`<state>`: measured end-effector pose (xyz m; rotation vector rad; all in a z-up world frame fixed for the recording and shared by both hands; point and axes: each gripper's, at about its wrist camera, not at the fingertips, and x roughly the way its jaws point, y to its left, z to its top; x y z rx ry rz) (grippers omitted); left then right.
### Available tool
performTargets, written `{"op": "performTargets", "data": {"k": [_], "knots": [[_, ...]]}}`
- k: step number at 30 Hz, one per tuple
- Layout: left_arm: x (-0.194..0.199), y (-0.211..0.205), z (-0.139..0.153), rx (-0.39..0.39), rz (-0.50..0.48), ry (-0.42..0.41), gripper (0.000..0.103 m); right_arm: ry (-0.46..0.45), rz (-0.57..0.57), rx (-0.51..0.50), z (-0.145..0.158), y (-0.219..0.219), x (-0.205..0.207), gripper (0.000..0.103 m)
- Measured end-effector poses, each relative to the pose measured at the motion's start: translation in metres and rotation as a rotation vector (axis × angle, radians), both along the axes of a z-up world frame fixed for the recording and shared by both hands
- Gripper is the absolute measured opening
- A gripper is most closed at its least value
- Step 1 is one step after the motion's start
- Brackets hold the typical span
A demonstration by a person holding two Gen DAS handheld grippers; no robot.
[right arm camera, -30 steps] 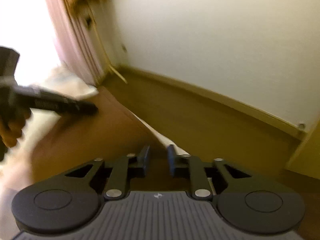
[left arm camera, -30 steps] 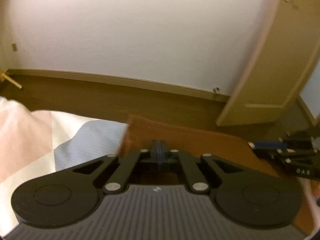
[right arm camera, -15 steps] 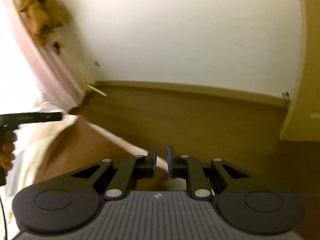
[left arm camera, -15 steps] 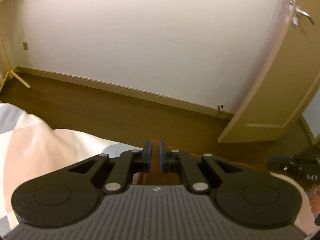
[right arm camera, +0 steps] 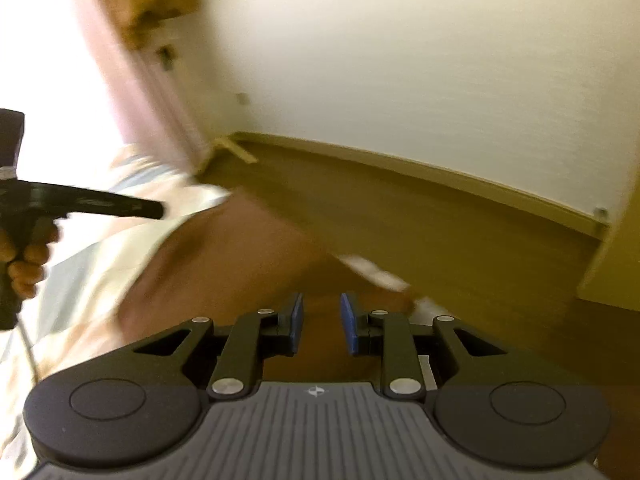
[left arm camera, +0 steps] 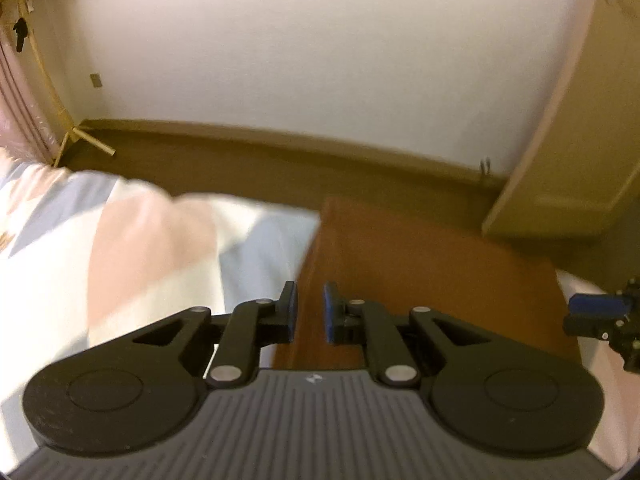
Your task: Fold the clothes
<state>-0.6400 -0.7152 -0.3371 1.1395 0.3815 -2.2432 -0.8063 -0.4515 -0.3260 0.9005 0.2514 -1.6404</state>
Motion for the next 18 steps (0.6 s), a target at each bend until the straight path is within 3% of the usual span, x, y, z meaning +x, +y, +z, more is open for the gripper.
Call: {"op": "performTargets", "data": {"k": [2, 6, 10, 18], "knots": [[-0.004, 0.018, -0.016, 0.038, -0.026, -0.055, 0.011, 0.025, 0.068, 0.009, 0.004, 0.014, 0.021, 0.026], [-0.020, 0.036, -0.050, -0.002, -0.035, -0.168, 0.009, 0.087, 0.131, 0.111, -0.022, 0.019, 0.049, 0.026], [-0.024, 0.032, -0.050, 0.018, 0.005, -0.172, 0.008, 0.033, 0.113, 0.144, -0.031, 0.022, 0.033, 0.023], [-0.020, 0.028, -0.048, 0.014, 0.027, -0.195, 0.011, 0.056, 0.125, 0.158, -0.020, 0.024, 0.035, 0.025]]}}
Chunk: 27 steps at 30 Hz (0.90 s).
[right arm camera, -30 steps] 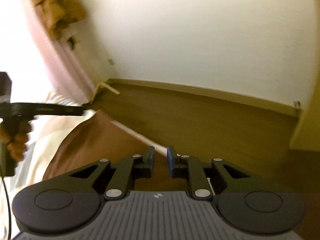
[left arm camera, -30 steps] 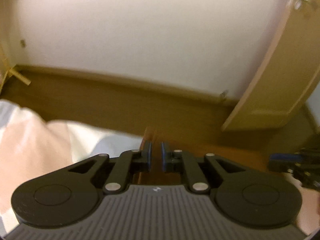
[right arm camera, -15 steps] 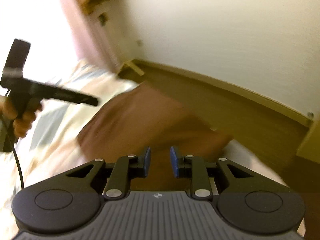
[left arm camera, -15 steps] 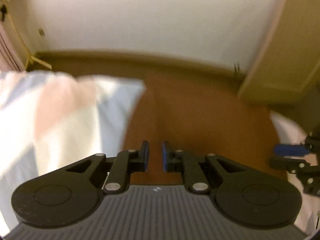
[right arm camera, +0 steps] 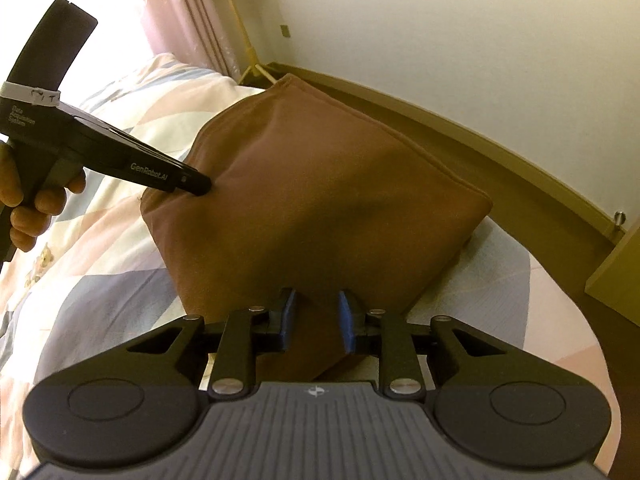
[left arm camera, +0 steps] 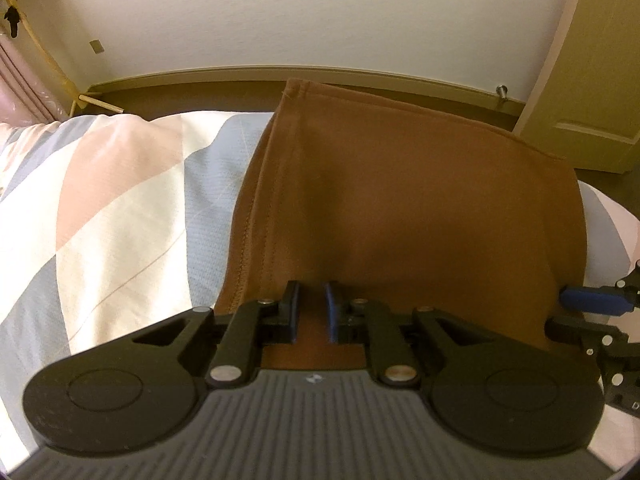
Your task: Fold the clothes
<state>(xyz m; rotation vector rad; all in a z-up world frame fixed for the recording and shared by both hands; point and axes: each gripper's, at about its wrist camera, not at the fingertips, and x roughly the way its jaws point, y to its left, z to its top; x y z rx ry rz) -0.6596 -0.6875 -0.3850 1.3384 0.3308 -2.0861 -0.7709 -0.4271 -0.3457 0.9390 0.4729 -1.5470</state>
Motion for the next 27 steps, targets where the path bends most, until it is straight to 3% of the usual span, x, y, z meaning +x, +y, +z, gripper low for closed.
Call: {"op": "performTargets", "data": {"k": [6, 10, 12, 15, 19, 20, 22, 24, 27], "knots": [[-0.008, -0.002, 0.031, -0.041, -0.021, 0.091, 0.012, 0.030, -0.023, -0.096, -0.001, -0.044, 0.001, 0.026], [-0.034, -0.031, 0.025, -0.034, -0.020, 0.118, 0.012, 0.069, -0.075, -0.140, 0.001, -0.063, -0.028, 0.029], [-0.045, -0.047, 0.012, -0.013, -0.007, 0.111, 0.012, 0.074, -0.103, -0.137, -0.007, -0.075, -0.045, 0.033], [-0.054, -0.060, -0.004, 0.025, 0.018, 0.100, 0.012, 0.043, -0.113, -0.055, -0.040, -0.094, -0.066, 0.033], [-0.051, -0.056, 0.014, 0.029, 0.036, 0.090, 0.012, -0.007, -0.119, -0.053, -0.043, -0.095, -0.076, 0.033], [-0.047, -0.052, 0.022, 0.035, 0.041, 0.089, 0.016, -0.030, -0.131, -0.061, -0.038, -0.092, -0.078, 0.034], [-0.032, -0.036, 0.039, 0.039, 0.046, 0.079, 0.033, -0.087, -0.166, -0.084, -0.025, -0.082, -0.080, 0.039], [-0.015, -0.018, 0.053, 0.038, 0.052, 0.072, 0.038, -0.128, -0.191, -0.096, -0.010, -0.066, -0.075, 0.050], [0.015, 0.018, 0.066, 0.042, 0.088, 0.052, 0.054, -0.149, -0.204, -0.099, 0.012, -0.036, -0.056, 0.061]]}}
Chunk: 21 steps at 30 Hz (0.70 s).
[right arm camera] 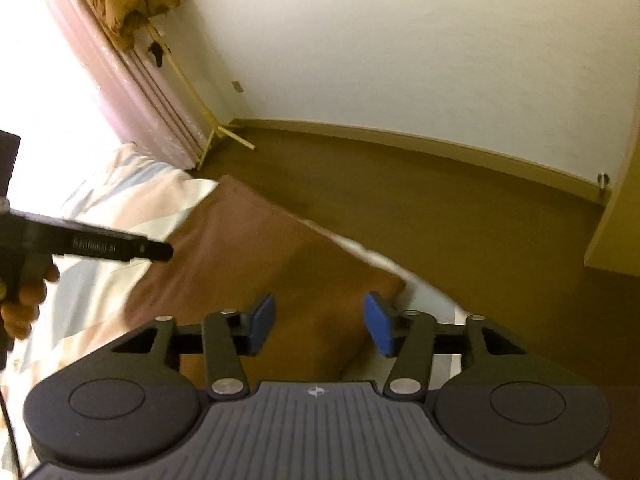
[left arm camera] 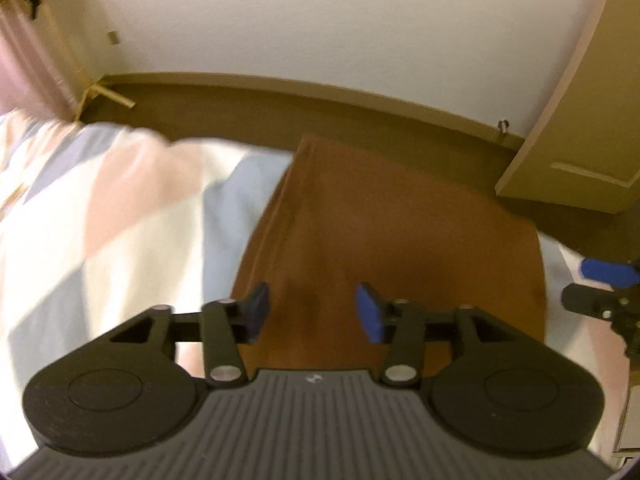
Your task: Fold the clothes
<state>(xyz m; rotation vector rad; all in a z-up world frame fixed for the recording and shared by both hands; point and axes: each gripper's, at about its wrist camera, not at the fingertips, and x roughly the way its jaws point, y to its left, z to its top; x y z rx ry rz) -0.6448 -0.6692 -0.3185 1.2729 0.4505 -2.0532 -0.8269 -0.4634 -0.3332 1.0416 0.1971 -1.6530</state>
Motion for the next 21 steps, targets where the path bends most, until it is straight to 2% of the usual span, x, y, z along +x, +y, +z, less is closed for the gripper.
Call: {"op": "performTargets", "data": {"k": [2, 4, 6, 8, 10, 12, 15, 18, 21], "knots": [[0.019, 0.029, 0.006, 0.023, 0.024, -0.011, 0.059, -0.003, -0.013, 0.015, 0.011, 0.022, 0.017, 0.069], [0.035, 0.058, 0.014, 0.030, 0.040, -0.033, 0.068, -0.007, -0.029, 0.033, 0.024, 0.045, 0.035, 0.070], [0.052, 0.090, 0.028, 0.019, 0.051, -0.049, 0.071, -0.014, -0.051, 0.047, 0.038, 0.067, 0.054, 0.075], [0.071, 0.118, 0.050, 0.025, 0.067, -0.024, 0.081, -0.018, -0.070, 0.053, 0.055, 0.086, 0.073, 0.079], [0.092, 0.143, 0.075, 0.031, 0.085, 0.013, 0.101, -0.008, -0.087, 0.046, 0.080, 0.106, 0.096, 0.083], [0.111, 0.166, 0.102, 0.014, 0.103, 0.039, 0.102, 0.011, -0.111, 0.033, 0.107, 0.124, 0.115, 0.093], [0.132, 0.197, 0.143, -0.057, 0.127, 0.016, 0.102, 0.044, -0.139, 0.002, 0.148, 0.148, 0.139, 0.101], [0.151, 0.226, 0.179, -0.134, 0.137, -0.005, 0.102, 0.089, -0.153, 0.019, 0.181, 0.159, 0.161, 0.101], [0.170, 0.245, 0.205, -0.147, 0.124, 0.031, 0.102, 0.127, -0.165, 0.023, 0.205, 0.171, 0.181, 0.101]]}}
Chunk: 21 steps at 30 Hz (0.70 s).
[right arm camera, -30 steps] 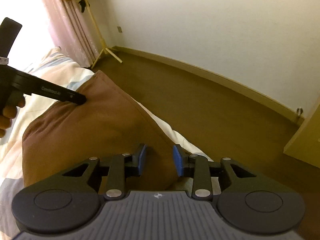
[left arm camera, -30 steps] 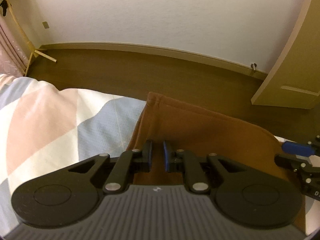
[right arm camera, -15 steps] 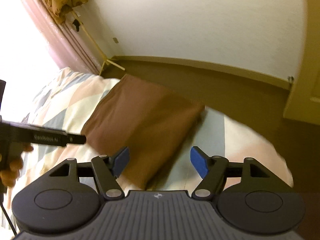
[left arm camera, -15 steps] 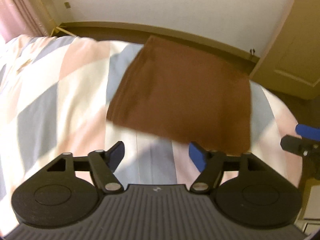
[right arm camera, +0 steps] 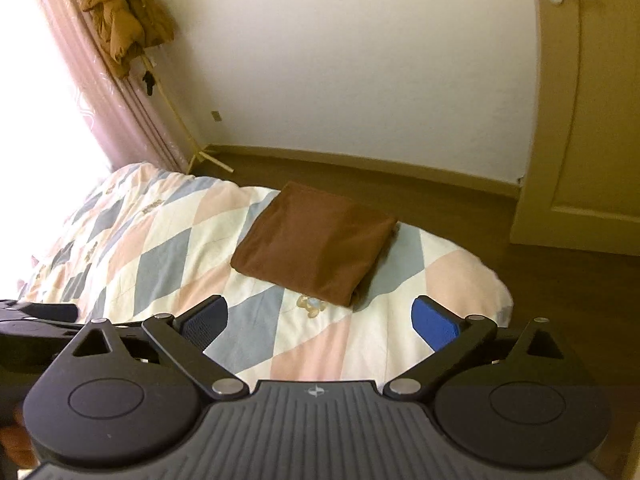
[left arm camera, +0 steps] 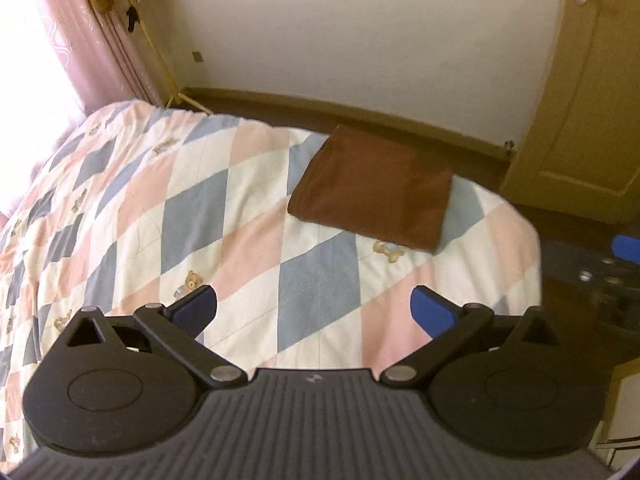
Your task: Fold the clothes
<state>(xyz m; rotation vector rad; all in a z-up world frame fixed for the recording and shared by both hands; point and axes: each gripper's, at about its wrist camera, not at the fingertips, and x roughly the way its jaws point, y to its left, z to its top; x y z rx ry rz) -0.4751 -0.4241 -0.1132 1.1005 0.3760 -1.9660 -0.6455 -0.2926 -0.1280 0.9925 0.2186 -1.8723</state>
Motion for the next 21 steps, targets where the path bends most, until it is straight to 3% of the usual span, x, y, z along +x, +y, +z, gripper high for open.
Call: {"op": "performTargets", "data": {"k": [5, 10, 21], "knots": [[0.026, 0.022, 0.031, 0.058, 0.007, 0.061, 0.102, 0.086, 0.003, 0.013, 0.034, 0.018, 0.027, 0.103], [0.040, 0.041, 0.049, 0.021, 0.016, 0.073, 0.102, 0.070, -0.004, 0.034, 0.052, 0.025, 0.036, 0.103], [0.042, 0.051, 0.052, 0.030, 0.029, 0.071, 0.102, 0.068, 0.027, 0.117, 0.044, 0.032, 0.055, 0.103]]}}
